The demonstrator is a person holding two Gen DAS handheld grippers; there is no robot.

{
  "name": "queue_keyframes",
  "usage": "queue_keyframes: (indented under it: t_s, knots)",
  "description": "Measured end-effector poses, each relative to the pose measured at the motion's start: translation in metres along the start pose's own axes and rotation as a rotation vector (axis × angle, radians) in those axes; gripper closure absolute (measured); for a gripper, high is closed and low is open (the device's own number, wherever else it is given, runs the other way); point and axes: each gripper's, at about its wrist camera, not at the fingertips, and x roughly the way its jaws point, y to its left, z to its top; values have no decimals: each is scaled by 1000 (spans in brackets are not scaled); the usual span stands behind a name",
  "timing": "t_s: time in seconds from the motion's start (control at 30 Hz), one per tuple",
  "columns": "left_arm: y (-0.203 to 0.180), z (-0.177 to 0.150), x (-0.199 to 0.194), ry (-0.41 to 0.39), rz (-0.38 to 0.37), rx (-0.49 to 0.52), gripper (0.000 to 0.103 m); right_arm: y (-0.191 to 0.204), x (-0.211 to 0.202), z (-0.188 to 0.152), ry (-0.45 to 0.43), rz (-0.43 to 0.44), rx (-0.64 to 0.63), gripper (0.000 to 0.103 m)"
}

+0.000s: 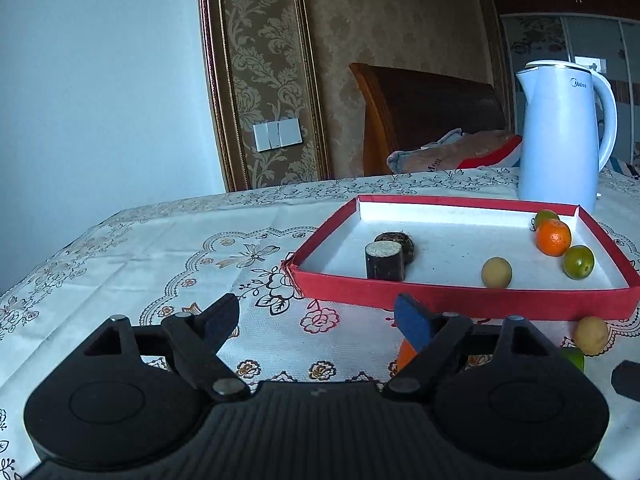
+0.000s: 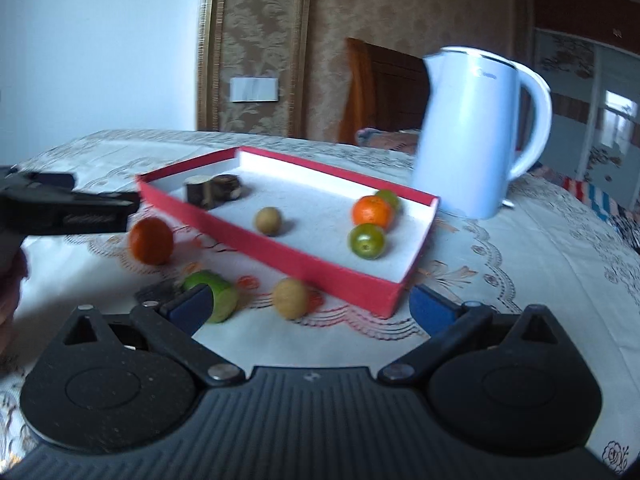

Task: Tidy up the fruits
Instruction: 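Withdraw both tools from the tray toward the orange and lime on the table, then grasp the dark eggplant slice with the right gripper while the left approaches the large orange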

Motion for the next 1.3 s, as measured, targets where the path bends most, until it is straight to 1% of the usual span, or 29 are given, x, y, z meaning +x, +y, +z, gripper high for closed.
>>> queue_keyframes:
  t_s: [0.1, 0.13, 0.17, 0.23, 0.3, 0.33, 0.4, 0.47, 0.53, 0.6, 0.7, 0.77, 0.8, 0.87, 0.9, 0.97, 1.03, 1.1, 1.17, 1.23, 1.3]
  knots:
    - [4, 0, 0, 4, -5, -17, 18, 16, -5, -2, -3, -3, -83, 0]
    - [5, 0, 0, 9, -10, -22, 18, 18, -7, -2, -5, 5, -89, 0]
    - [6, 0, 1, 14, -11, -28, 18, 21, -9, -2, -2, 35, -86, 0]
    - [8, 0, 1, 19, -6, -40, 18, 25, -12, -2, 15, 124, -73, 0]
    - [9, -1, 1, 25, -7, -50, 18, 33, -12, -2, 28, 179, -76, 0]
    - [10, -1, 1, 28, -9, -53, 18, 38, -11, -2, 35, 191, -84, 1]
    - [10, -1, 2, 37, -11, -55, 18, 47, -5, -1, 49, 205, -103, 8]
    - [11, -1, 2, 43, -18, -56, 18, 54, 3, -1, 78, 220, -119, 18]
    - [11, -1, 2, 45, -22, -61, 18, 57, 11, 1, 105, 233, -112, 22]
    - [11, -1, 2, 49, -24, -59, 18, 57, 16, 4, 110, 239, -97, 24]
    - [11, -1, 3, 53, -21, -62, 18, 60, 23, 8, 113, 239, -102, 24]
    - [12, -1, 4, 58, -19, -65, 18, 62, 28, 9, 124, 237, -104, 34]
    - [12, -1, 4, 60, -18, -67, 18, 62, 29, 10, 124, 237, -102, 37]
    - [13, -1, 5, 66, -17, -73, 18, 60, 30, 11, 123, 248, -96, 50]
    - [14, -1, 6, 69, -17, -76, 18, 59, 31, 11, 130, 255, -90, 52]
    - [15, -1, 6, 73, -18, -82, 18, 59, 34, 11, 145, 261, -86, 52]
    - [15, -1, 6, 73, -17, -85, 18, 59, 33, 11, 137, 252, -84, 52]
    - [15, -1, 6, 74, -18, -85, 18, 60, 27, 10, 108, 238, -94, 56]
    - [15, -1, 7, 76, -22, -81, 18, 60, 26, 8, 103, 237, -100, 59]
    - [14, -2, 6, 73, -19, -78, 18, 60, 25, 8, 110, 246, -98, 61]
    - [14, -2, 5, 69, -25, -79, 18, 62, 24, 8, 113, 272, -121, 62]
